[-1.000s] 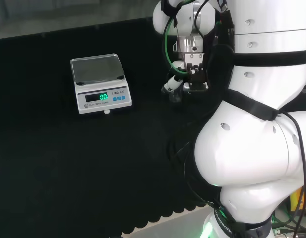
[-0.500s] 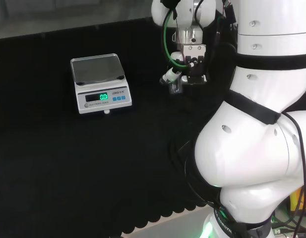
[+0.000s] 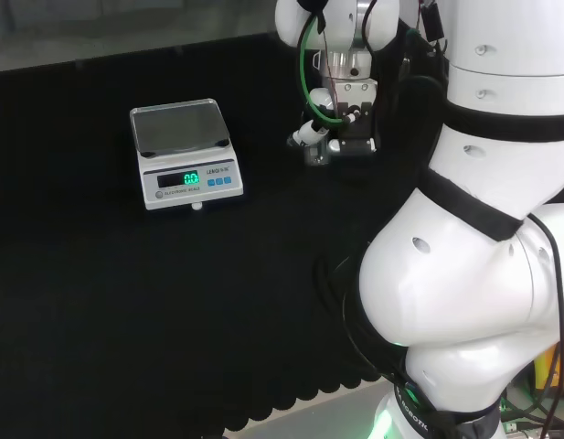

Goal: Pick up the beaker.

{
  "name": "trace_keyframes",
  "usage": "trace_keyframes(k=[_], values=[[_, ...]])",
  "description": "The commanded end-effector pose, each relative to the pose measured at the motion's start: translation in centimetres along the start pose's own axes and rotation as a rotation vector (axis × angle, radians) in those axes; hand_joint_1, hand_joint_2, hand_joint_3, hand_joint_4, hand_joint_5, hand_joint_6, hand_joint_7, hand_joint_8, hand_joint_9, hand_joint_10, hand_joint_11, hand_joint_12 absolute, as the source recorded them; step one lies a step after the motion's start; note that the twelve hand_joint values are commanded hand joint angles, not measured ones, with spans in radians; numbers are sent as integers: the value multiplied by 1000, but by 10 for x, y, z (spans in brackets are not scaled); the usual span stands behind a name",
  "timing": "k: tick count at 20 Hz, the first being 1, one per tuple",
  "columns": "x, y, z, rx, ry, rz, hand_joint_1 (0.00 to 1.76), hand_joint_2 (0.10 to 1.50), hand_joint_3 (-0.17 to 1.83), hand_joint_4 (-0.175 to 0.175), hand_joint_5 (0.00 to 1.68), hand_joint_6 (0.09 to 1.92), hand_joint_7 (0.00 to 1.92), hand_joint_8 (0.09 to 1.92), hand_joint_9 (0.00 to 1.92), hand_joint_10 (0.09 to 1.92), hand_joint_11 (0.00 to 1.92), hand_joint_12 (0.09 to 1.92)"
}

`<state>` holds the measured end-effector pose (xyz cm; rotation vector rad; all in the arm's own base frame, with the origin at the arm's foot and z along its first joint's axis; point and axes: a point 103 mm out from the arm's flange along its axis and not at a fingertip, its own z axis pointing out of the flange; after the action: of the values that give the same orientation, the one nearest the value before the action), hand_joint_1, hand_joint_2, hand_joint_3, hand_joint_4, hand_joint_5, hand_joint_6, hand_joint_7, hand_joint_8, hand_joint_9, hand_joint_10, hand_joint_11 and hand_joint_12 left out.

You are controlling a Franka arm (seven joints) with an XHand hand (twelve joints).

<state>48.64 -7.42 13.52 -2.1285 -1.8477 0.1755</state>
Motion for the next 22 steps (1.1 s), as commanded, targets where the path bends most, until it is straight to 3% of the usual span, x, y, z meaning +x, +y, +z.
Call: trace_keyframes(k=[1, 6, 13, 19, 22], values=[[39, -16, -20, -176, 27, -39, 1201, 1109, -175, -175, 602, 87, 1017, 744, 1575, 216, 1611, 718], [58, -18, -32, -186, 11, -60, 1201, 1103, -175, -175, 596, 87, 1017, 746, 1574, 220, 1595, 717], [63, -11, -41, -176, 22, -67, 1199, 1100, -175, -175, 596, 87, 1016, 748, 1573, 222, 1587, 716], [91, 7, -46, -134, 8, -85, 1197, 1097, -175, -175, 596, 87, 1016, 749, 1571, 224, 1584, 716], [105, 12, -52, -143, 18, -101, 1196, 1096, -175, -175, 594, 87, 1015, 749, 1567, 224, 1581, 714]])
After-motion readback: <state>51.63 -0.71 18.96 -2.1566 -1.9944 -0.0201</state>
